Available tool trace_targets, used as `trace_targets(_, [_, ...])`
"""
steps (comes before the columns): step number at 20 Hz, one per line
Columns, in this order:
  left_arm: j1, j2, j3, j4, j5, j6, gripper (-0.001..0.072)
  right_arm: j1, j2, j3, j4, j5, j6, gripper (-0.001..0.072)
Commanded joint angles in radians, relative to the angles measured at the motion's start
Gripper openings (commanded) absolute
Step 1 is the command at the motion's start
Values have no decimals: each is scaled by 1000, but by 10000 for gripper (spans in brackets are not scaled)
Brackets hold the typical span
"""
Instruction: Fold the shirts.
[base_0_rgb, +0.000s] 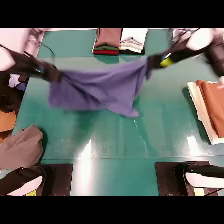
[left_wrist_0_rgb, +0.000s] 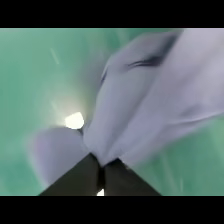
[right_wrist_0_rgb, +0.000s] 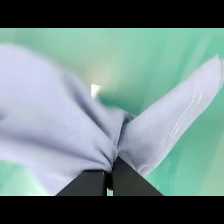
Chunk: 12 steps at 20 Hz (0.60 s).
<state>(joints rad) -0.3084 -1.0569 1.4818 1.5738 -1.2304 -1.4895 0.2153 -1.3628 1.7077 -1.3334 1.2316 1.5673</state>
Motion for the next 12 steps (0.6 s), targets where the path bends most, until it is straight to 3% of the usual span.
trace_targets(1, [0, 137, 188, -11, -8, 10, 28, -68, 174, 182, -29, 74, -6, 17])
trace_targets(6, [0, 270, 256, -137, -7, 70, 28, -153, 328, 311, -29, 99, -6, 16])
trace_targets(12, [0, 244, 249, -300, -34, 122, 28, -261, 384, 257, -21, 98, -5, 16])
